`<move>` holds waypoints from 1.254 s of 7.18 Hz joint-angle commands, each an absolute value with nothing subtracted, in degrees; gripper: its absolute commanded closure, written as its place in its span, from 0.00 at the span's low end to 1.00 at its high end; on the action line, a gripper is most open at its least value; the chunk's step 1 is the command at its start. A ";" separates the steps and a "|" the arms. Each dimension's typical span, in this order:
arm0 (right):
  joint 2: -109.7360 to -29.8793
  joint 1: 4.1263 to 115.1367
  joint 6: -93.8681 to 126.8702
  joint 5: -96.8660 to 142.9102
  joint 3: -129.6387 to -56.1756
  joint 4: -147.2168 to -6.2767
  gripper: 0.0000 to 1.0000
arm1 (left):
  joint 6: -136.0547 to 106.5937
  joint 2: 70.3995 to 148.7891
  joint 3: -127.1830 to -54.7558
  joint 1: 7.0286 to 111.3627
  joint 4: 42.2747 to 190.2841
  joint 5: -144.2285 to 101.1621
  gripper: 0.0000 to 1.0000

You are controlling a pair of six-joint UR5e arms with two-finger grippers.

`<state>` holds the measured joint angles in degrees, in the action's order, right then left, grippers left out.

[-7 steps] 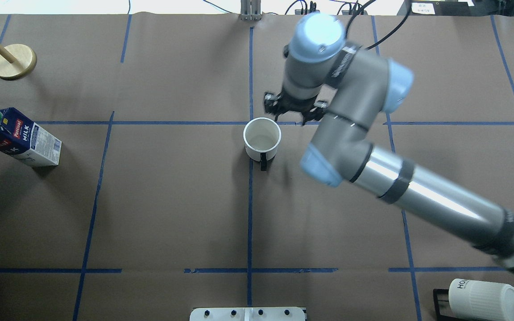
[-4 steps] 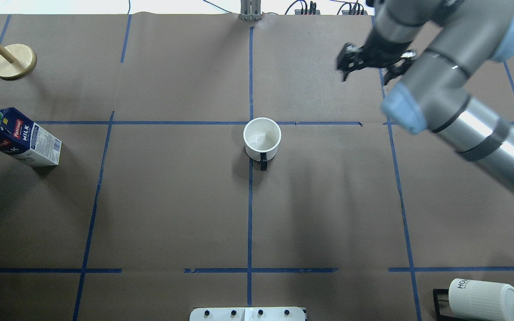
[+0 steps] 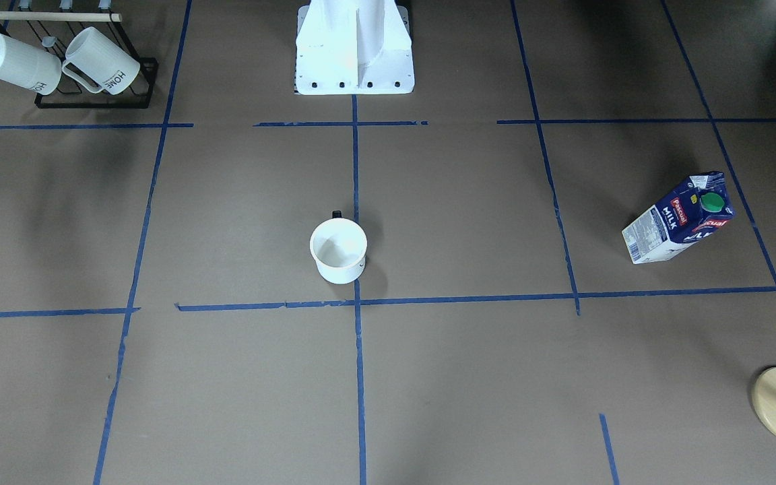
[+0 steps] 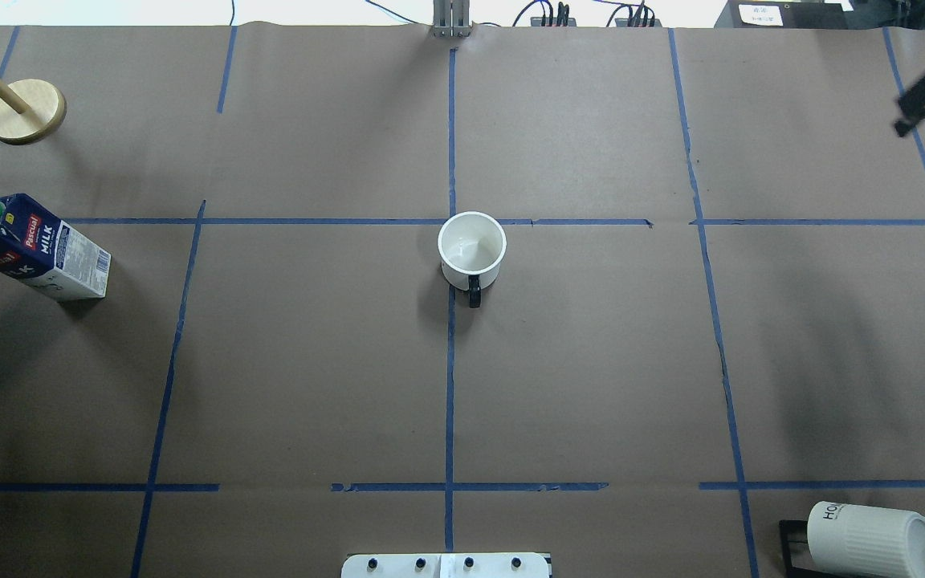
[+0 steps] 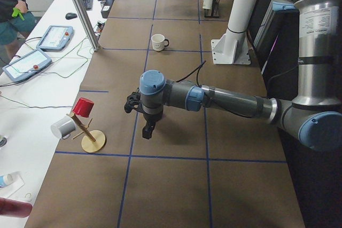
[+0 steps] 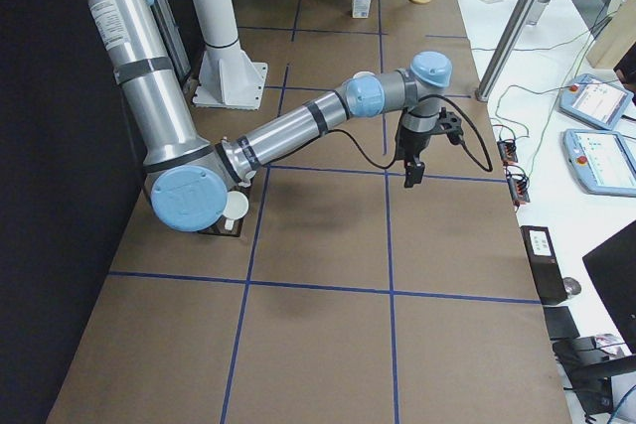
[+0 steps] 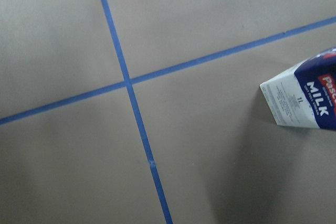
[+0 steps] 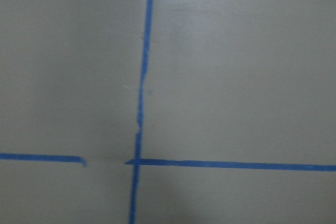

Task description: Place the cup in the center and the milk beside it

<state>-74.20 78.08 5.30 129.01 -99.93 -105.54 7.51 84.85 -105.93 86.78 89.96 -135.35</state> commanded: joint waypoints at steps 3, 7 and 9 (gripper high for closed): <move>-98.30 87.79 -7.57 133.51 -104.24 -93.24 0.00 | -3.36 88.13 -107.92 86.48 92.55 -135.35 0.00; -99.58 87.89 -1.76 133.42 -106.00 -90.35 0.00 | -32.82 91.22 -111.09 74.81 93.51 -134.56 0.00; -99.58 87.89 -1.85 133.33 -106.00 -90.35 0.00 | -41.72 94.39 -110.48 71.30 93.43 -131.25 0.00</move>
